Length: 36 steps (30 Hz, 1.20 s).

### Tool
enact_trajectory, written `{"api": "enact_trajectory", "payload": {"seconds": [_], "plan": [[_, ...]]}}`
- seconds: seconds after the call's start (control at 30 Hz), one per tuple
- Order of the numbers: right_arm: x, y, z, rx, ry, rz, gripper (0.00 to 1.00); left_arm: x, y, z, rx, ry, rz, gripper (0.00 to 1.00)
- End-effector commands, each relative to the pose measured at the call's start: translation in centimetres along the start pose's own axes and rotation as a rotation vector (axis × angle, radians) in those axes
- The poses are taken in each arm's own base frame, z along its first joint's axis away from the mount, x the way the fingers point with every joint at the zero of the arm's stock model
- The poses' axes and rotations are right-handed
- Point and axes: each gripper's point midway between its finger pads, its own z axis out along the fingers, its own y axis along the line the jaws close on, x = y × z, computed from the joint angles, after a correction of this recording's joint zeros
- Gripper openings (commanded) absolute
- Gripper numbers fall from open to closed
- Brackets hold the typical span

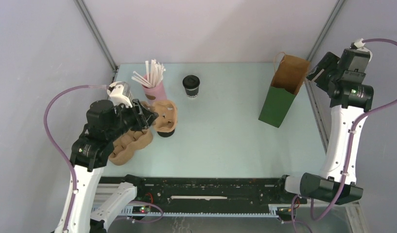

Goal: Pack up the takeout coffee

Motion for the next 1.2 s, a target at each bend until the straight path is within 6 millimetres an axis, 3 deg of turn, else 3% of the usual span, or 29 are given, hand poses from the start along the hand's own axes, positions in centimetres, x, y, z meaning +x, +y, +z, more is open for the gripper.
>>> {"api": "enact_trajectory", "payload": {"seconds": [0.0,0.2,0.37,0.43,0.57,0.63,0.73,0.8,0.83,0.93,1.17], "plan": [[0.6,1.0,2.0,-0.053,0.042,0.065,0.84,-0.2,-0.7,-0.1,0.042,-0.019,0.032,0.23],[0.0,1.2,6.1,-0.086,0.068,0.07,0.82,-0.2,-0.8,-0.5,0.047,-0.027,0.029,0.22],[0.6,1.1,9.4,-0.05,0.114,0.055,0.72,-0.2,-0.8,-0.9,0.043,-0.022,0.04,0.22],[1.1,1.3,10.3,-0.048,0.122,0.034,0.65,-0.3,-1.0,-1.1,0.05,-0.025,0.049,0.22],[2.2,2.4,11.5,-0.058,0.145,-0.028,0.65,-0.3,-1.0,-1.2,0.052,-0.025,0.056,0.22],[2.4,2.6,11.6,-0.066,0.153,-0.047,0.57,-0.3,-1.0,-1.2,0.051,-0.025,0.055,0.22],[2.7,2.9,11.5,-0.079,0.161,-0.086,0.42,-0.1,-1.0,-1.0,0.054,-0.017,0.05,0.22],[3.1,3.3,11.4,-0.093,0.166,-0.124,0.22,0.0,-1.0,-0.8,0.061,-0.018,0.049,0.22],[3.3,3.5,11.2,-0.103,0.17,-0.151,0.17,0.0,-1.1,-0.8,0.068,-0.02,0.05,0.22],[4.0,5.2,9.8,-0.125,0.162,-0.25,0.0,-0.3,-1.6,-0.9,0.096,-0.028,0.067,0.22],[5.5,11.8,2.7,-0.23,0.014,-0.545,0.0,-2.0,-3.4,-2.0,0.178,-0.098,0.164,0.21]]}}
